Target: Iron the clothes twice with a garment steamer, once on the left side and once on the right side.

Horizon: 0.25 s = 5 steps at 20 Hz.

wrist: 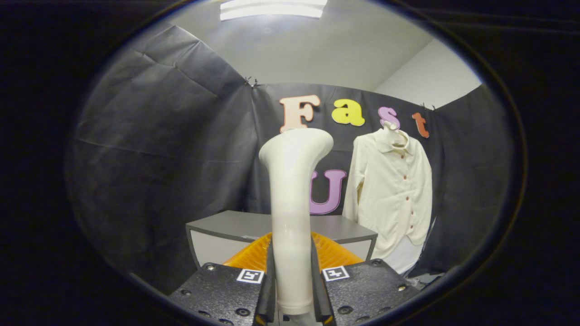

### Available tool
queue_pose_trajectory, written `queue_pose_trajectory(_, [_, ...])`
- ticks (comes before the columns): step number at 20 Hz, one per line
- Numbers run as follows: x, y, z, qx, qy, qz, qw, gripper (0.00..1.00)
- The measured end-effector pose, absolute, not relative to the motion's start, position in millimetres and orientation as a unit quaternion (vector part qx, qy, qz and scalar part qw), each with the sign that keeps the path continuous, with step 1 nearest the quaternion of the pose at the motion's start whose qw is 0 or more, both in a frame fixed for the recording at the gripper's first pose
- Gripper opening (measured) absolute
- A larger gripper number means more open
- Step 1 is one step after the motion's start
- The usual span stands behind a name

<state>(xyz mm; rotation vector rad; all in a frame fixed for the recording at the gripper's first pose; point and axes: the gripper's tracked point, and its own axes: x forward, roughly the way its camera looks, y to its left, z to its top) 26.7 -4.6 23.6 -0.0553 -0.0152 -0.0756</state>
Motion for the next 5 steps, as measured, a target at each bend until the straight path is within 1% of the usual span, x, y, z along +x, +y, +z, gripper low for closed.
queue_pose_trajectory(5, [25.4, -6.4, 21.8, -0.028, -0.002, -0.039, 0.999, 0.33])
